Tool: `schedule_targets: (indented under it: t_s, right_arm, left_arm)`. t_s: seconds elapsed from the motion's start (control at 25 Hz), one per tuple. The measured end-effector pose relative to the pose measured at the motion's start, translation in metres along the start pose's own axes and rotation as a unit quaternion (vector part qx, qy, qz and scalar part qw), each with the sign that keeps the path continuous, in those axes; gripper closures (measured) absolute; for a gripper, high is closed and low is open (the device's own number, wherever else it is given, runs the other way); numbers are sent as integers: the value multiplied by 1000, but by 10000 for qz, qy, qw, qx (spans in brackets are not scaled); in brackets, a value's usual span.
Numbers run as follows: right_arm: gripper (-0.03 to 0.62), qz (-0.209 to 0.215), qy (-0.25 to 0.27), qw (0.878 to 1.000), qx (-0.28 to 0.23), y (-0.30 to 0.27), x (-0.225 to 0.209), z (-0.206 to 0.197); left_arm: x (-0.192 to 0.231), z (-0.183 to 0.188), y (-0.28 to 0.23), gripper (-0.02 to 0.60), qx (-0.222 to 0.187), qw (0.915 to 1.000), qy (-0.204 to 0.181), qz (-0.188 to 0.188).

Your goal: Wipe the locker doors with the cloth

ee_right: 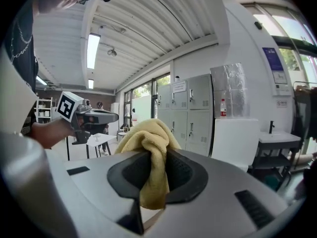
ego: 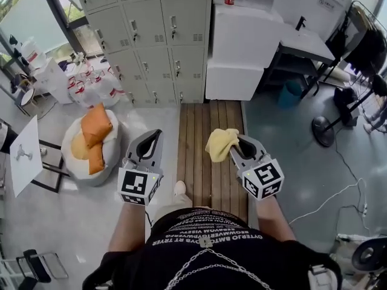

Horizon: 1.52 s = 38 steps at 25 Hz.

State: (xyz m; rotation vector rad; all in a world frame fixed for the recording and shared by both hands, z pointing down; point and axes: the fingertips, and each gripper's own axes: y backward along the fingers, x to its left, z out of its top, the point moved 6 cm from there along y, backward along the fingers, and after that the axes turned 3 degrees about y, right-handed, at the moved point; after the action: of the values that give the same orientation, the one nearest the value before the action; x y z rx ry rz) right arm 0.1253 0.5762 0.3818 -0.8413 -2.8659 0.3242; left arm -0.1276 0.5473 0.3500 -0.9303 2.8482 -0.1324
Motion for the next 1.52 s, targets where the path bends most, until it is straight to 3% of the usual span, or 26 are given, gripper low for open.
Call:
schedule_targets:
  t_s: [0.2, 0.28, 0.48, 0.84, 1.52]
  right_arm:
    - [530, -123, -412, 9989, 169, 26, 11, -41]
    - [530, -156, -480, 9984, 251, 24, 11, -53]
    - [530, -199, -550, 9979, 282, -6, 2, -56]
    - [530, -333, -296, 9990, -86, -82, -19, 0]
    - [530, -578, -327, 9978, -27, -194, -8, 41]
  left_arm:
    - [3, -8, 15, 577, -59, 9981, -294, 544]
    - [6, -7, 14, 577, -82, 9976, -384, 564]
    - [24, -17, -11, 577, 64, 9989, -235, 396]
    - [68, -16, -81, 577, 95, 9991, -153, -380]
    - [185, -9, -138, 577, -277, 9955, 58, -900]
